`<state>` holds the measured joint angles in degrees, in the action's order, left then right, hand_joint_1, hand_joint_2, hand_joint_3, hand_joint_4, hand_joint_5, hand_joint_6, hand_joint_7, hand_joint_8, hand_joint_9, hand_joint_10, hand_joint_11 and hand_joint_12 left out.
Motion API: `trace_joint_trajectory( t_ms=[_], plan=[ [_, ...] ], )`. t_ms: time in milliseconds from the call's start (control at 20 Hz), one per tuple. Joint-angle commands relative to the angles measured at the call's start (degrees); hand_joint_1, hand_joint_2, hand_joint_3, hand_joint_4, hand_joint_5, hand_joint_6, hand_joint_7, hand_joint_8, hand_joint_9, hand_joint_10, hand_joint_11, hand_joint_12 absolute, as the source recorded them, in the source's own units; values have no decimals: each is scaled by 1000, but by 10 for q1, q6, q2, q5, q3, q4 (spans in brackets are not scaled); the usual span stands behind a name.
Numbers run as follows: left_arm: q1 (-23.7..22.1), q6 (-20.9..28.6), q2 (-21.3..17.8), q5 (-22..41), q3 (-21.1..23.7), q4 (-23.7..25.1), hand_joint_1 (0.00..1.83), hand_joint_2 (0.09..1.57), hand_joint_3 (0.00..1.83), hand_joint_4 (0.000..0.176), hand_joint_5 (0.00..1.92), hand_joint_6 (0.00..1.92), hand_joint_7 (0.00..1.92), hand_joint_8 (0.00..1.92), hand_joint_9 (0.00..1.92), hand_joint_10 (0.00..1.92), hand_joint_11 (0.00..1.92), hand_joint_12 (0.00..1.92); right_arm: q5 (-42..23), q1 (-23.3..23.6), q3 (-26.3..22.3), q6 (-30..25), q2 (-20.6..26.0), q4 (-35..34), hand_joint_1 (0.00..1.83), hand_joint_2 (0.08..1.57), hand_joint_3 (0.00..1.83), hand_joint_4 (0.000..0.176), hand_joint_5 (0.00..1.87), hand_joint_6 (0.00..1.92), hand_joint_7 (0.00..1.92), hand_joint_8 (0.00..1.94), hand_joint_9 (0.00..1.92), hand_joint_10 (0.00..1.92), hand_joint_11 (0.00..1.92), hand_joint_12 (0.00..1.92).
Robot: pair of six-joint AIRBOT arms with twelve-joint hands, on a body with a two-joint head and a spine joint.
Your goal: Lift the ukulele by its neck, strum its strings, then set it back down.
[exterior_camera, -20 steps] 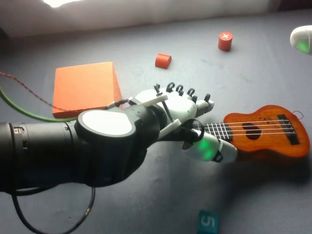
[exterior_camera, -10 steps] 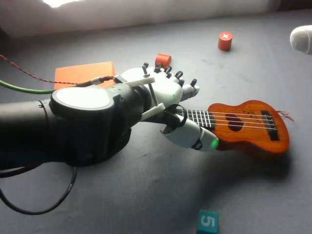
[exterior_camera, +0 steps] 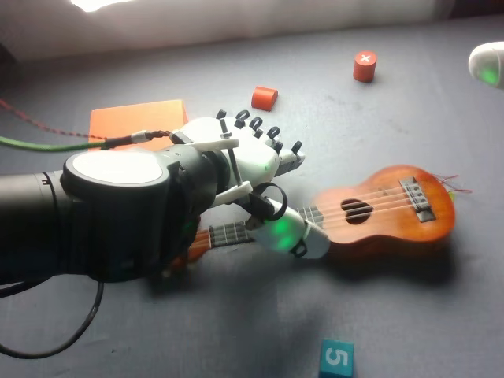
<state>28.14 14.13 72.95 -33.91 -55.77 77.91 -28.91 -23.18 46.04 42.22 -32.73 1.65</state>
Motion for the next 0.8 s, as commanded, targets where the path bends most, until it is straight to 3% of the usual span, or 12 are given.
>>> trace_joint_trajectory(
  t_ms=[0,150,250,400,450,500,650,750],
  plan=[
    [-6,-9,-1,-3,3,25,0,920,0,123,0,0,0,0,0,0,0,0,-71,4,0,-1,4,-7,66,1339,0,0,84,13,113,5,94,15,0,163],
    [-9,-14,1,-12,11,27,0,922,0,115,0,0,0,0,0,0,0,0,-72,4,0,-1,4,-7,81,1336,0,0,85,12,91,3,82,8,0,101],
    [-14,-14,1,-12,13,30,0,926,0,117,0,0,0,0,0,0,0,0,-72,4,0,-1,4,-7,76,1333,0,0,105,16,126,6,100,14,0,274],
    [-25,-14,1,-12,14,34,0,933,0,121,0,0,0,0,0,0,0,0,-72,4,0,-1,4,-7,91,1332,0,0,115,18,124,4,91,10,0,245],
    [-33,-14,1,-6,14,38,0,933,0,108,0,0,0,0,0,0,0,0,-72,4,0,-1,4,-7,83,1338,1,0,113,15,124,2,82,5,0,183],
    [-38,-6,1,0,14,46,0,933,0,109,0,0,0,0,0,0,0,0,-72,4,0,-1,4,-7,71,1342,2,0,99,8,111,1,79,4,0,120],
    [-49,92,-3,25,13,120,0,943,0,116,0,0,0,0,0,0,0,0,-72,4,0,-1,4,-7,43,1342,1,0,108,10,110,2,84,5,0,154],
    [-63,98,-7,51,14,141,0,948,0,114,0,0,0,0,0,0,0,0,-72,4,0,-1,4,-7,6,1337,0,0,86,5,76,0,59,1,0,72]
  ],
)
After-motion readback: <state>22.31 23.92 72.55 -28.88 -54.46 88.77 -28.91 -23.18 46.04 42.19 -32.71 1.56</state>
